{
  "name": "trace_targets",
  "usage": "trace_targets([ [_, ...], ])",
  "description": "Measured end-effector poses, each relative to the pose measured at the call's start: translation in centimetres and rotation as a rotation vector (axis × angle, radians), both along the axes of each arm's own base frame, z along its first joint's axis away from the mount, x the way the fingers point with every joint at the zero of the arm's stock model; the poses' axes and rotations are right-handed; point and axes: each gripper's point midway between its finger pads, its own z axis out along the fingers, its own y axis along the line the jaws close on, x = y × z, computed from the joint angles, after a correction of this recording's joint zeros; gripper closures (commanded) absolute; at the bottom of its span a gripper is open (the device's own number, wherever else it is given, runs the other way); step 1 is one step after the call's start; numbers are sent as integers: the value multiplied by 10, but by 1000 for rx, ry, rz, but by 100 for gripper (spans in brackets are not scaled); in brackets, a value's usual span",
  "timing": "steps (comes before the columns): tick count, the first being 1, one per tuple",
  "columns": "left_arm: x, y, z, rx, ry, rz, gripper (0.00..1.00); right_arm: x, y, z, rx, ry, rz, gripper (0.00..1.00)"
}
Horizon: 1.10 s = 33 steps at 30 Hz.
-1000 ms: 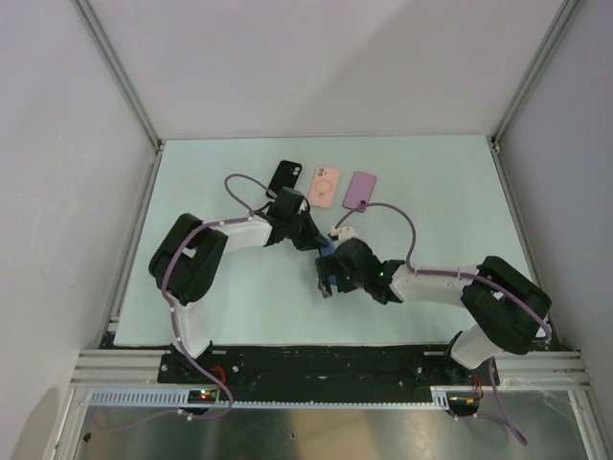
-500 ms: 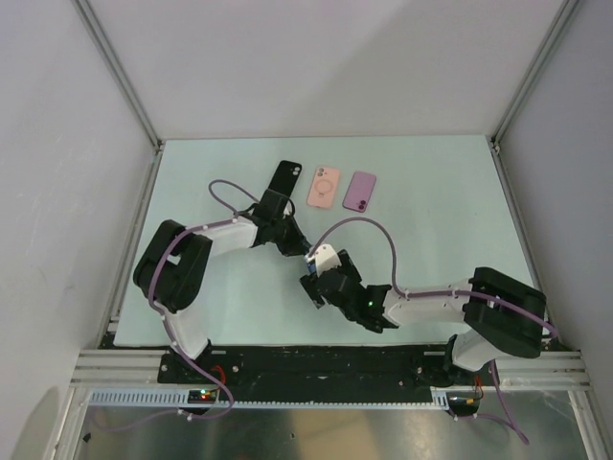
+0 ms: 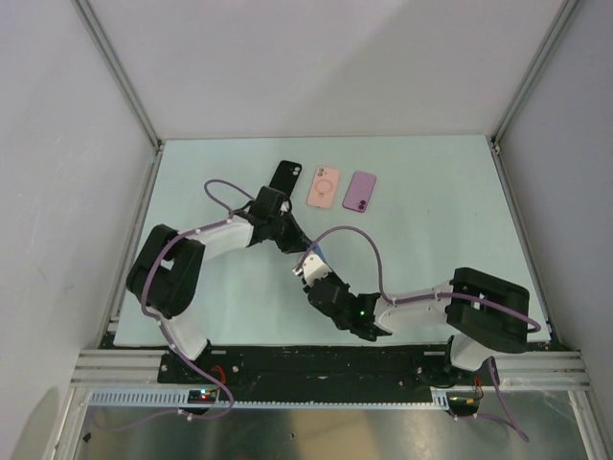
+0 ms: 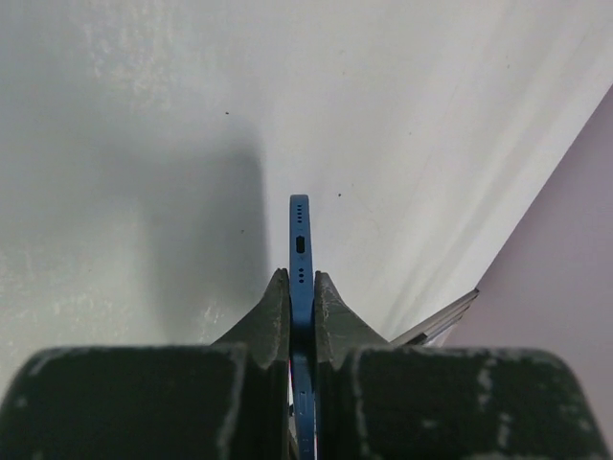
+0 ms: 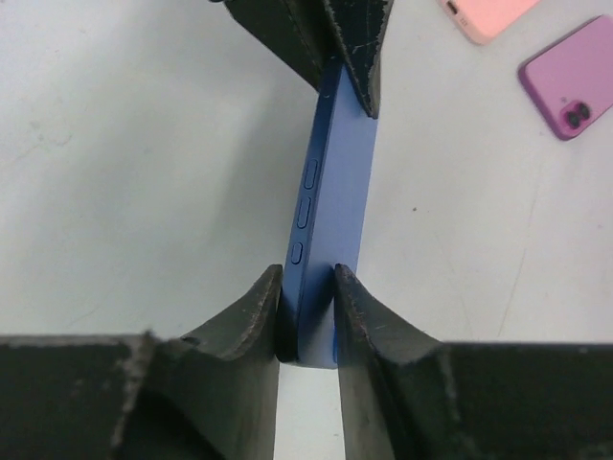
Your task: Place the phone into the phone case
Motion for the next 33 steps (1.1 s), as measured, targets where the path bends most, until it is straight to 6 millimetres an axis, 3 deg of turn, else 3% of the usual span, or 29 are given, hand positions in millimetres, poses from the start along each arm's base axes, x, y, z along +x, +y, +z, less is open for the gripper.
trace_targets([
  [4, 3, 3, 5, -4, 10, 39, 62, 6, -6, 8, -46, -65, -19, 98],
  [7, -2, 5, 11, -12, 8, 13, 35, 9, -10, 15, -55, -83, -28, 100],
  [11, -6, 5, 43, -40, -85, -46, 14, 15, -19, 37, -25, -84, -32, 100],
  [17, 2, 24, 91, -8, -320, -115, 11, 44, -42, 85, 207, 40, -36, 100],
  [22, 4, 42, 124, 51, -529, -207, 12, 82, -69, 113, 469, 248, -12, 100],
  [24, 2, 47, 135, 70, -602, -242, 12, 90, -67, 122, 549, 352, 37, 100],
  [29, 2, 58, 156, 86, -732, -304, 15, 78, -30, 137, 681, 609, 268, 100],
  [33, 8, 71, 159, 79, -751, -304, 19, 51, -19, 136, 740, 799, 402, 100],
])
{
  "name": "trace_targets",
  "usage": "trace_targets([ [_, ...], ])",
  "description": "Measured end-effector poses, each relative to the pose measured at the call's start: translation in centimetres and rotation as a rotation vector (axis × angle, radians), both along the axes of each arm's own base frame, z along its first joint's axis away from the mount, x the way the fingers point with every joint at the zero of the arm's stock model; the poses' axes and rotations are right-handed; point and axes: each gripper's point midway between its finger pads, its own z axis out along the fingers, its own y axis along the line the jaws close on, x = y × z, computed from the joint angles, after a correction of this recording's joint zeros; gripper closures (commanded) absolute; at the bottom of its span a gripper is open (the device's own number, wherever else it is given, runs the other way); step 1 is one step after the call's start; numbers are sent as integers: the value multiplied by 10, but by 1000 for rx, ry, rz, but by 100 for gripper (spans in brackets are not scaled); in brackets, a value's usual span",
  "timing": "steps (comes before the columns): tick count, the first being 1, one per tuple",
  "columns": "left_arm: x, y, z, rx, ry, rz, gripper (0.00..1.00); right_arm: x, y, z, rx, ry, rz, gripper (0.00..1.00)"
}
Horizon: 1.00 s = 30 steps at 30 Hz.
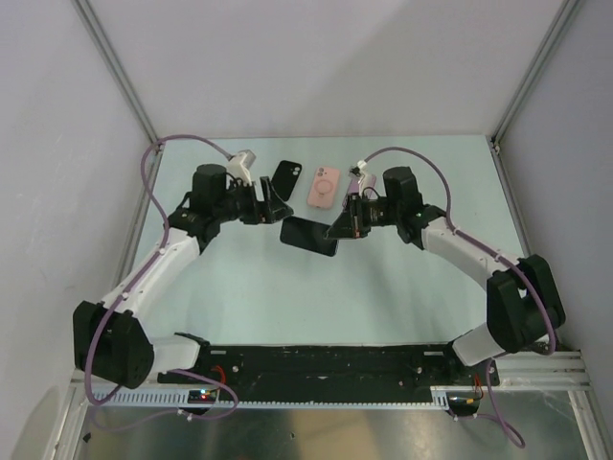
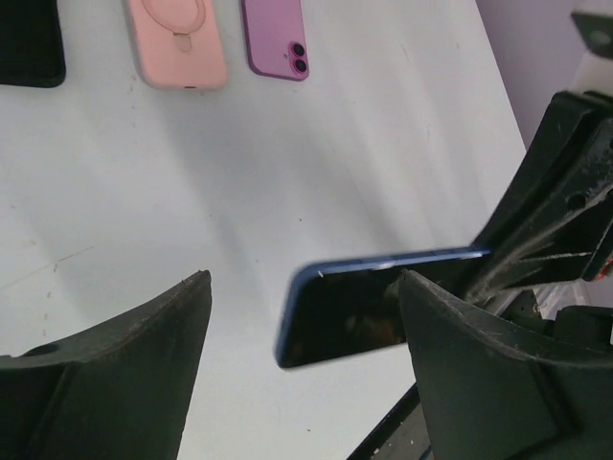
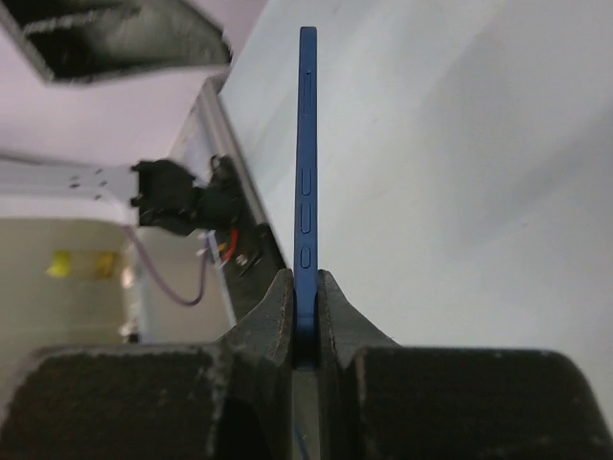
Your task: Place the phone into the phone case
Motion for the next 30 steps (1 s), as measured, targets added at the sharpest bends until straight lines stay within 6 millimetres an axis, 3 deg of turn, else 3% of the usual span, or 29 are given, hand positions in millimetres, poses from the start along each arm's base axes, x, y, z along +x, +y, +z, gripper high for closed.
trace_targets([
  [5, 3, 6, -2, -30, 20, -23, 20, -17, -3, 4, 70, 121, 103, 100],
  [12, -15, -11, 5, -134, 49, -133, 21, -25, -3, 27, 170, 150, 191, 100],
  [17, -35, -18, 26, -257, 49, -192, 28, -25, 3, 48, 251, 164, 246, 100],
  [23, -52, -22, 65, -373, 3, -253, 40, -17, 2, 74, 361, 136, 313, 100],
  [30, -60, -24, 79, -431, 28, -271, 51, -2, -6, 67, 411, 245, 333, 100],
])
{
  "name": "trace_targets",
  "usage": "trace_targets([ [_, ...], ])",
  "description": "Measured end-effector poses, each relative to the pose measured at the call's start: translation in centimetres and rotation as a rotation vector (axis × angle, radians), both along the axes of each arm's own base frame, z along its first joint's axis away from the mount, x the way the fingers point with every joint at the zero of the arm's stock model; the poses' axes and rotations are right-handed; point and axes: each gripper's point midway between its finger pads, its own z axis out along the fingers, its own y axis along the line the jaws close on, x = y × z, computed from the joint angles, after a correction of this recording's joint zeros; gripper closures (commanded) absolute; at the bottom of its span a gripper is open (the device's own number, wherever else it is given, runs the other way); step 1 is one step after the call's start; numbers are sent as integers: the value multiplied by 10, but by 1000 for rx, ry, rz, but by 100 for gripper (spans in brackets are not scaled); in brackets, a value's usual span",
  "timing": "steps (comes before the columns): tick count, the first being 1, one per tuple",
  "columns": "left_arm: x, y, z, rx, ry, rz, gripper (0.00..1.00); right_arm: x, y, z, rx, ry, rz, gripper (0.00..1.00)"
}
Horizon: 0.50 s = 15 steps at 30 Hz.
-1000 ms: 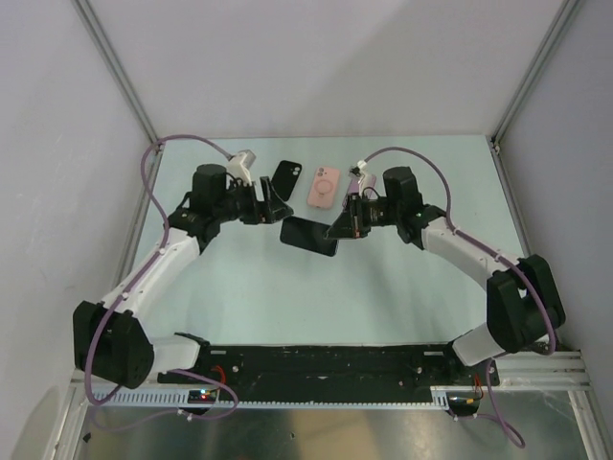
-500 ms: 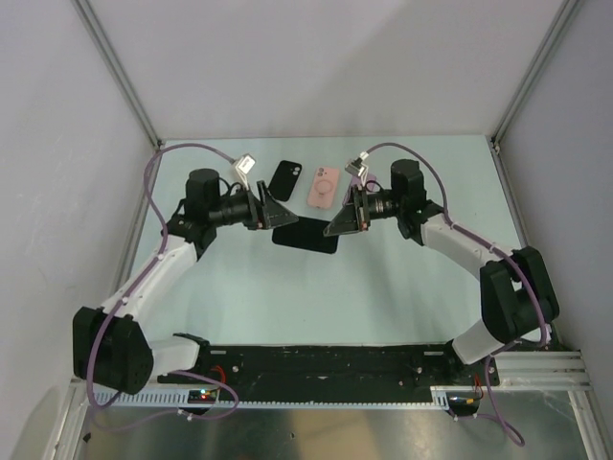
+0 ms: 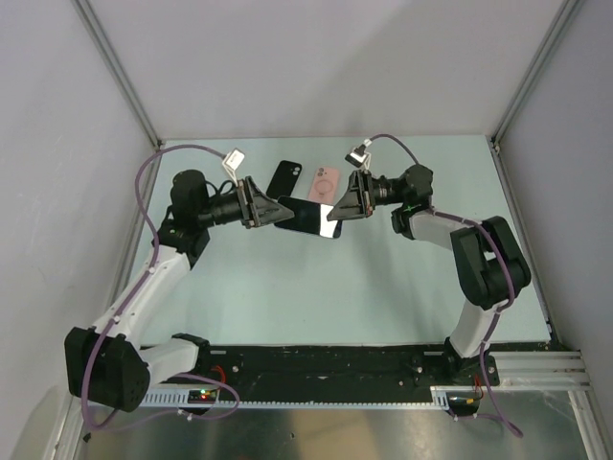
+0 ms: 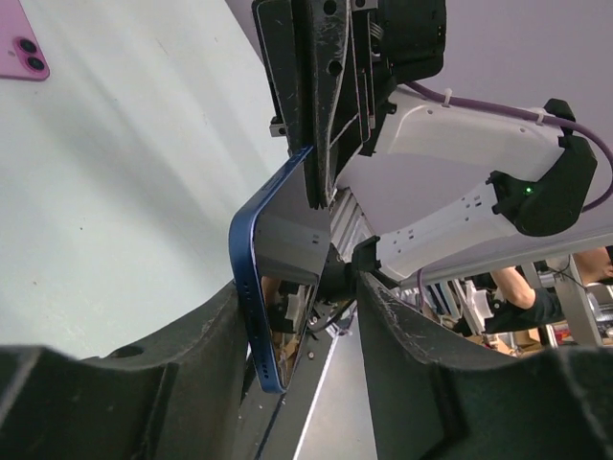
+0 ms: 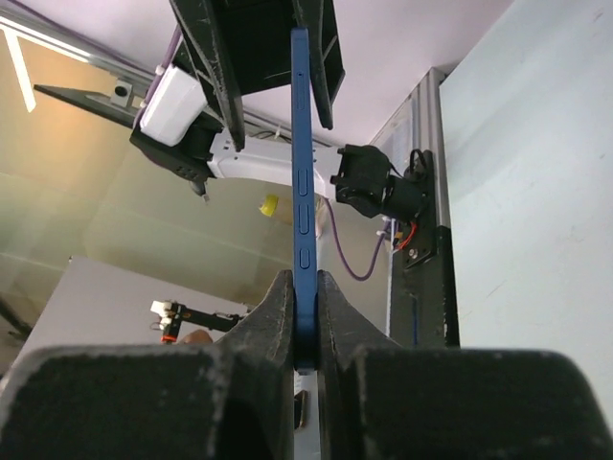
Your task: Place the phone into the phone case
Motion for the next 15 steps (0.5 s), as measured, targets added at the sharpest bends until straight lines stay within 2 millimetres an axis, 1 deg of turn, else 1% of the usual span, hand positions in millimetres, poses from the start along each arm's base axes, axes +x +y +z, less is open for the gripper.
trace_targets([
  [5, -2, 0, 0, -14, 43, -1, 57, -2, 0, 5, 9, 2, 23, 100],
  [9, -1, 0, 0, -22, 53, 0, 64, -3, 0, 7, 11, -9, 35, 100],
  [13, 1, -1, -6, -25, 84, 1, 67, -4, 0, 6, 10, -11, 40, 100],
  [15, 2, -2, -8, -26, 101, -1, 70, -4, 1, 5, 9, -7, 42, 100],
])
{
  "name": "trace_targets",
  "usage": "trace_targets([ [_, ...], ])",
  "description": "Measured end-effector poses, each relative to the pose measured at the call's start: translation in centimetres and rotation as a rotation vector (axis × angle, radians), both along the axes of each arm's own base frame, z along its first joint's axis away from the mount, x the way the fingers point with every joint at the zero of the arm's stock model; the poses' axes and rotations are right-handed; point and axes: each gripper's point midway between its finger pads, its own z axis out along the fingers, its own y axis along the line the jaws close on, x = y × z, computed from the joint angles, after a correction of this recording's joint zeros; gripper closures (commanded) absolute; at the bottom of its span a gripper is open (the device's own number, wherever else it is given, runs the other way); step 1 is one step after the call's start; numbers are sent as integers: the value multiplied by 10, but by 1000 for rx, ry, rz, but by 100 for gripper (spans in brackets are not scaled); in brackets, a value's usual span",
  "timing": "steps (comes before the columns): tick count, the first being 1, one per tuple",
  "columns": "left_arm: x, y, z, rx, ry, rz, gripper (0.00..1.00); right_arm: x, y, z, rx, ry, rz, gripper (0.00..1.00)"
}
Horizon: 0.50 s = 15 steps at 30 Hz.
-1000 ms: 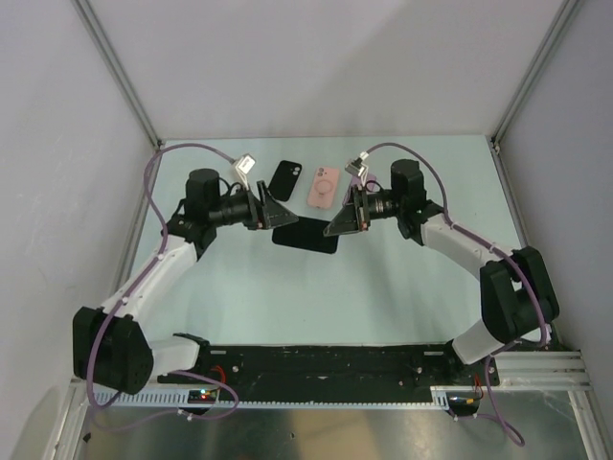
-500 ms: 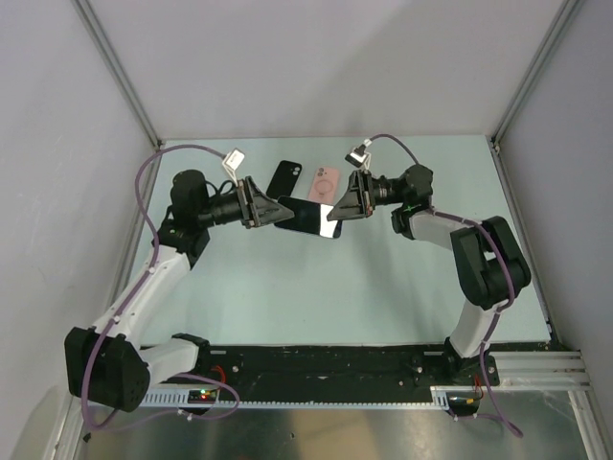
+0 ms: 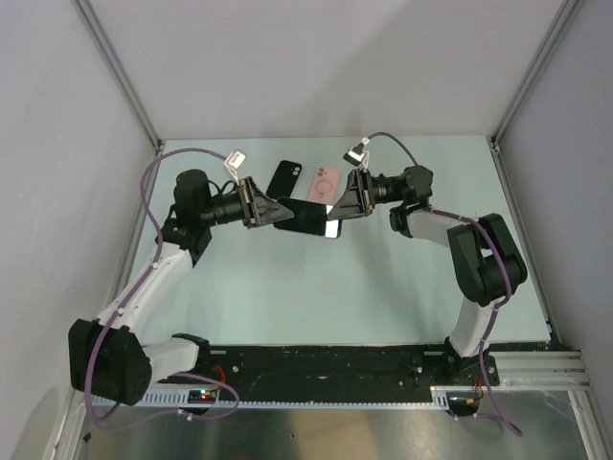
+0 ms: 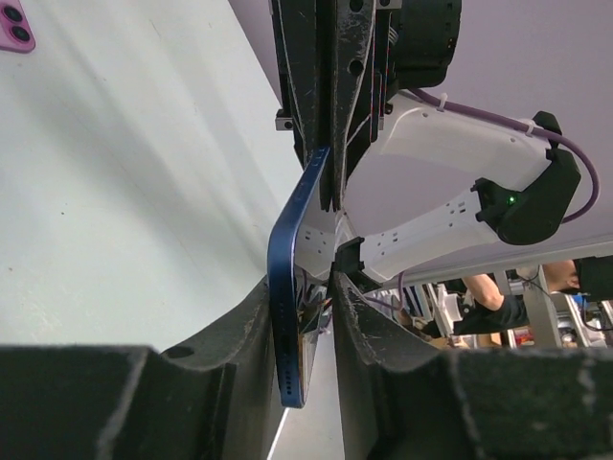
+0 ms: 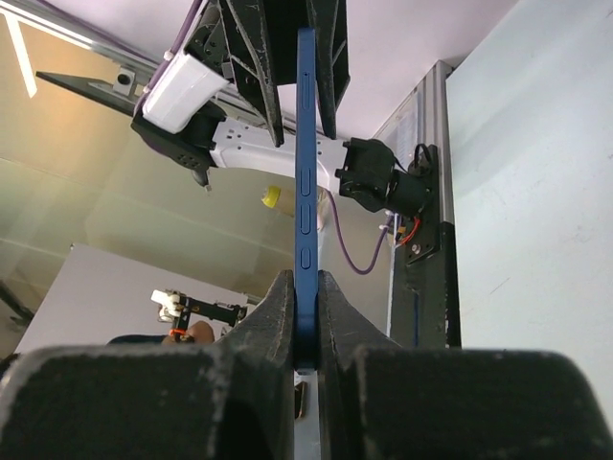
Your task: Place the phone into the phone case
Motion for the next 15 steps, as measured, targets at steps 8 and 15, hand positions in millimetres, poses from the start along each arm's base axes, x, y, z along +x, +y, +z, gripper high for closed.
trace_targets([
  [8, 2, -3, -7, -10, 64, -9, 98, 0, 3, -6, -2, -11, 12, 96],
  [15, 6, -4, -7, -12, 63, 12, 100, 8, 1, -8, 7, -37, -15, 26],
])
